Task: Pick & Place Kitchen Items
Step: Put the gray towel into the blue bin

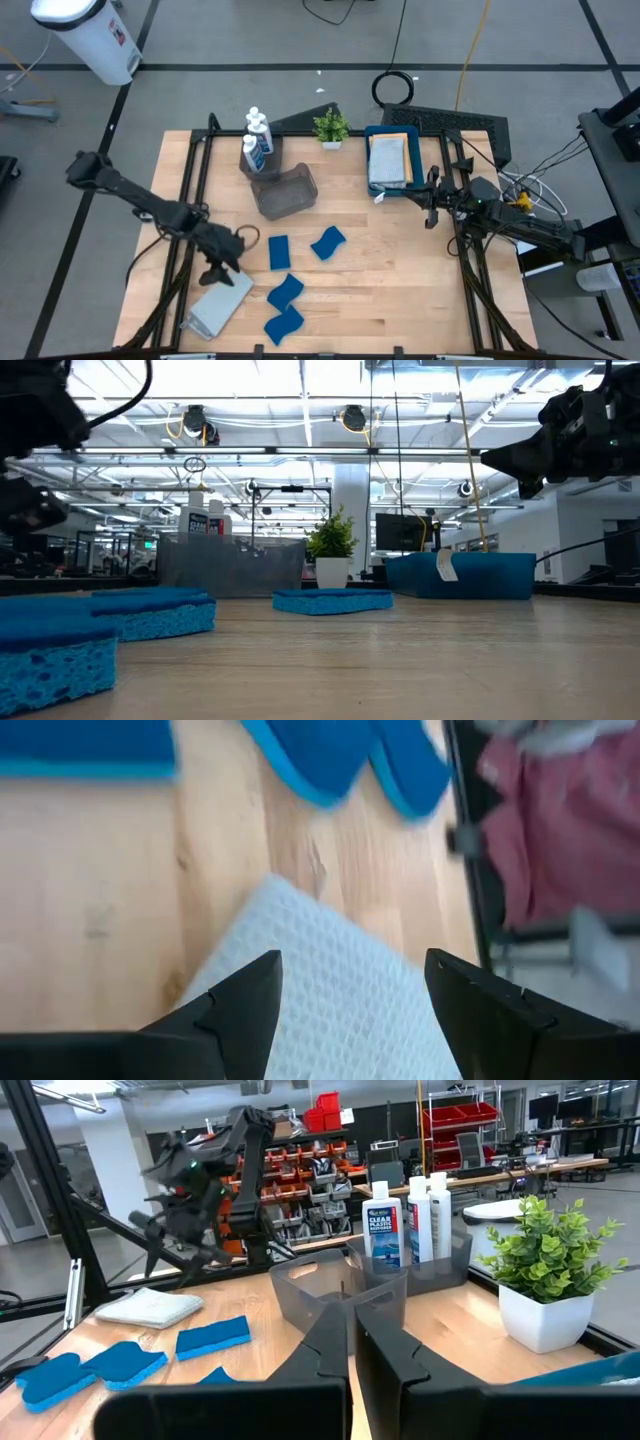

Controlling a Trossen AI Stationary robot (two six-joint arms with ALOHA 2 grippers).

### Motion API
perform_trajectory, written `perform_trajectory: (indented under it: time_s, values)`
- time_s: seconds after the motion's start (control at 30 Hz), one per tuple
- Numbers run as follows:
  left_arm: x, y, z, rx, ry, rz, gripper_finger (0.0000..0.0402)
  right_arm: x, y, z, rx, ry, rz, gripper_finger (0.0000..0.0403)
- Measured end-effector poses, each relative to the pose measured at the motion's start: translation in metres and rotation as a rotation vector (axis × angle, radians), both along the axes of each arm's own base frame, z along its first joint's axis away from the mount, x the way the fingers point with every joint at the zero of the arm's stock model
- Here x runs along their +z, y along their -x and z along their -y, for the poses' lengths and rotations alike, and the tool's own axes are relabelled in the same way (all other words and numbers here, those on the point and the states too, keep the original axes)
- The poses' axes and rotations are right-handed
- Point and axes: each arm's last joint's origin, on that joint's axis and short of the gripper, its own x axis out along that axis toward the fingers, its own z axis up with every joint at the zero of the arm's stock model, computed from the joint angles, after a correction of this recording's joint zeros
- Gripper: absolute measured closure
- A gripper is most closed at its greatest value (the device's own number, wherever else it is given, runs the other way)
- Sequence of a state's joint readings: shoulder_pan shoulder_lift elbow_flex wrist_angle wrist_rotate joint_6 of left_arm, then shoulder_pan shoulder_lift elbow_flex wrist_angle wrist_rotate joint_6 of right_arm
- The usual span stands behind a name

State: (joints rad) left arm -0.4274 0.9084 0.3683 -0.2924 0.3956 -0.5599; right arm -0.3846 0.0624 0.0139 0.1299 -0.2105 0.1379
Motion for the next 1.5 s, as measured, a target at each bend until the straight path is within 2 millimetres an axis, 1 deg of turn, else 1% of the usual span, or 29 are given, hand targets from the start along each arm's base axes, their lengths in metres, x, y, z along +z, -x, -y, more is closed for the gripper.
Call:
perform_trajectory:
  time_s: [0.1, 0.2, 0.33, 0.47, 0.57, 0.7, 0.83, 0.9, 0.97, 1.03, 1.17, 1.27, 1.33, 1.5]
  values:
    - [-0.008, 0.0, 0.007, -0.057, -0.032, -0.033, 0.0151, 0.0, 0.0, 0.0, 0.0, 0.0, 0.0, 0.0403]
    - [-0.016, 0.0, 0.011, -0.09, -0.094, -0.051, 0.0151, 0.0, 0.0, 0.0, 0.0, 0.0, 0.0, 0.0403]
    - [-0.023, -0.004, 0.01, -0.051, -0.211, -0.031, 0.0151, 0.0, 0.0, 0.0, 0.0, 0.0, 0.0, 0.0403]
    - [-0.029, -0.006, 0.01, -0.064, -0.266, -0.031, 0.0151, 0.0, 0.0, 0.0, 0.0, 0.0, 0.0, 0.0403]
    - [-0.035, -0.005, 0.01, -0.062, -0.294, -0.076, 0.0151, 0.0, 0.0, 0.0, 0.0, 0.0, 0.0, 0.0403]
    - [-0.042, -0.004, 0.012, -0.104, -0.308, -0.143, 0.0151, 0.0, 0.0, 0.0, 0.0, 0.0, 0.0, 0.0403]
    - [-0.045, -0.004, 0.014, -0.116, -0.304, -0.163, 0.0154, 0.0, 0.0, 0.0, 0.0, 0.001, 0.0, 0.0403]
    - [-0.045, -0.004, 0.014, -0.129, -0.3, -0.164, 0.0168, 0.0, 0.0, 0.0, 0.0, 0.001, 0.001, 0.0403]
    - [-0.046, -0.003, 0.014, -0.142, -0.299, -0.165, 0.0198, 0.0, 0.0, 0.0, 0.0, 0.0, 0.0, 0.0403]
    - [-0.046, -0.003, 0.013, -0.139, -0.301, -0.169, 0.0239, 0.0, 0.0, 0.0, 0.0, 0.001, 0.001, 0.0403]
    - [-0.047, -0.003, 0.013, -0.06, -0.291, -0.211, 0.0328, 0.0, 0.0, 0.0, 0.0, 0.0, 0.001, 0.0403]
    - [-0.047, -0.002, 0.013, -0.065, -0.279, -0.22, 0.0375, 0.0, 0.0, 0.0, 0.0, 0.0, 0.0, 0.0403]
    - [-0.047, -0.003, 0.012, -0.071, -0.271, -0.221, 0.0388, 0.0, 0.0, 0.0, 0.0, 0.0, 0.0, 0.0403]
    - [-0.042, -0.002, 0.011, -0.033, -0.233, -0.225, 0.0382, 0.0, 0.0, 0.0, 0.0, 0.0, 0.0, 0.0403]
